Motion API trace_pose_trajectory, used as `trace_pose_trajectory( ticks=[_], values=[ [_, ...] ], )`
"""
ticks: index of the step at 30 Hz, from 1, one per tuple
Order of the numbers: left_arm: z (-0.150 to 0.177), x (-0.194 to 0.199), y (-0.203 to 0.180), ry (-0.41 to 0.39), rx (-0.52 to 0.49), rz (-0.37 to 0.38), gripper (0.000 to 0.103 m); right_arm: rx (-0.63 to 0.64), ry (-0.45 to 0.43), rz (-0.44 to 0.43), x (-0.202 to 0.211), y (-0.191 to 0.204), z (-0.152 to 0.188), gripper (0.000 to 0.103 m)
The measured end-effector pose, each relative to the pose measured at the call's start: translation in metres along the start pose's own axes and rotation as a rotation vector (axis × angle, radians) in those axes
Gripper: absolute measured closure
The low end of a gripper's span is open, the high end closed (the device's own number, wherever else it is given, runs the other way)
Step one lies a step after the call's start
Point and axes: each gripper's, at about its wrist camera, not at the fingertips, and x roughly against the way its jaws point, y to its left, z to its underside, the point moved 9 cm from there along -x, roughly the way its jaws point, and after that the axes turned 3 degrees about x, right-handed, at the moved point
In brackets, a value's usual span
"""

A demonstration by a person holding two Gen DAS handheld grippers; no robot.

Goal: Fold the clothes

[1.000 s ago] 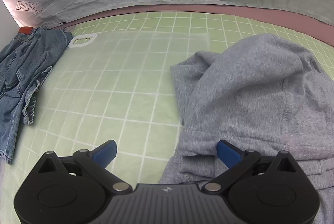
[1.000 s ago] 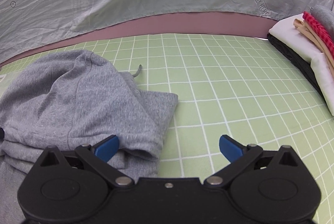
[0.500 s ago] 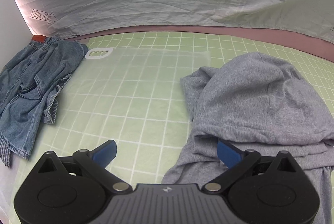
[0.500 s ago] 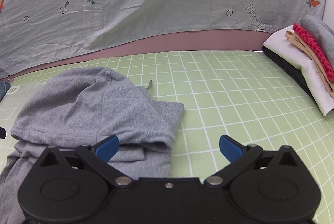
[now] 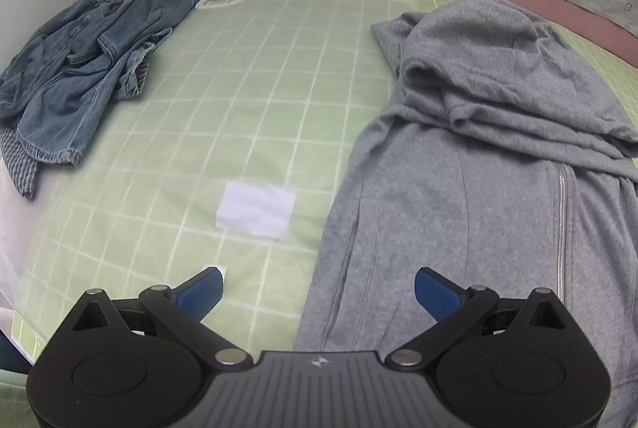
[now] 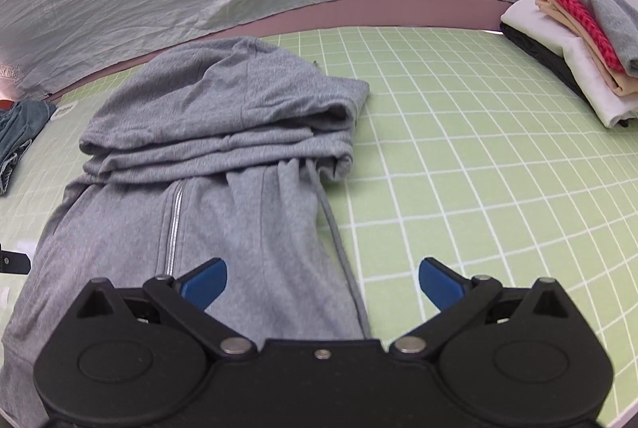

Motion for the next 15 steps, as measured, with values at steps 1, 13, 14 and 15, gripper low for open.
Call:
trace_pose_trajectory(
  ticks=[1, 13, 14, 15],
  values=[
    [0.011, -0.001, 0.003, 0.016, 0.002, 0.0, 0.002, 0.002, 0.016, -0.004, 0.002, 0.002, 0.009, 0.0],
    [0.058, -0.004, 0.018, 0.075, 0.041, 0.044, 0.002, -0.001, 0.114, -0.017, 0.01, 0.012, 0.067, 0.0],
    [0.059, -0.005, 0.018, 0.078, 0.046, 0.054, 0.002, -0.007, 0.115, -0.016, 0.01, 0.011, 0.069, 0.0],
    [0.059, -0.005, 0.018, 0.08, 0.052, 0.064, 0.002, -0.015, 0.116, -0.017, 0.011, 0.01, 0.071, 0.0]
  ],
)
